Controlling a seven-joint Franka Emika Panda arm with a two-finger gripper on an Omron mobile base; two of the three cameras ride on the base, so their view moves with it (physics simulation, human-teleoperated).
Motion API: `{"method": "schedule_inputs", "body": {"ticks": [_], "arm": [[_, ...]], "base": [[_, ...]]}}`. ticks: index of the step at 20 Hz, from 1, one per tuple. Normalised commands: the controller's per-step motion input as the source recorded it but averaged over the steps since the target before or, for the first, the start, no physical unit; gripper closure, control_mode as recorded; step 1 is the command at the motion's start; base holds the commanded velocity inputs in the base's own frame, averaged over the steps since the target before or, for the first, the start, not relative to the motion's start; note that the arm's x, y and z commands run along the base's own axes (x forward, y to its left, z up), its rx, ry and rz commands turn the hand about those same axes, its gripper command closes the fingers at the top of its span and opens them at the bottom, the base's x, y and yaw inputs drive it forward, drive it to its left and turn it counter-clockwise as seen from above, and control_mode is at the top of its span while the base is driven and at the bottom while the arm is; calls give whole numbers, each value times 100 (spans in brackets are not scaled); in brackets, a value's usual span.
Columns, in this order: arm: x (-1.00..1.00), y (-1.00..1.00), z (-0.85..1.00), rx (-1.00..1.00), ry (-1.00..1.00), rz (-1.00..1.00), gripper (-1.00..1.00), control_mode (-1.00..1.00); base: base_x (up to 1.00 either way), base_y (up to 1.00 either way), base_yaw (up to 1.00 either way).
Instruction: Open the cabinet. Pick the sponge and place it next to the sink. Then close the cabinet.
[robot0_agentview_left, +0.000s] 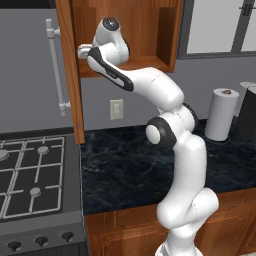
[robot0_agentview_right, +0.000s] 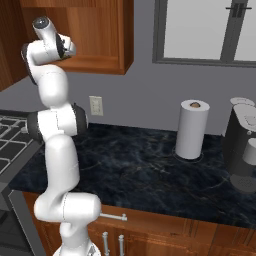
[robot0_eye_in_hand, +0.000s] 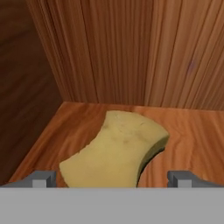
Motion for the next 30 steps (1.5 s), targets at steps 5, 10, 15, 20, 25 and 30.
{"method": "schedule_inputs", "body": {"ticks": [5, 10, 15, 20, 25, 30], "arm": [[1, 0, -18, 0, 0, 0, -100, -100], [7, 0, -9, 0, 0, 0, -100, -100], [9, 0, -6, 0, 0, 0, -100, -100], [12, 0, -1, 0, 0, 0, -100, -100], [3, 1, 0, 0, 0, 0, -100, -100], [0, 0, 0, 0, 0, 0, -100, -100]], "base": [[0, 0, 0], [0, 0, 0], [0, 0, 0], [0, 0, 0], [0, 0, 0], [0, 0, 0]]}}
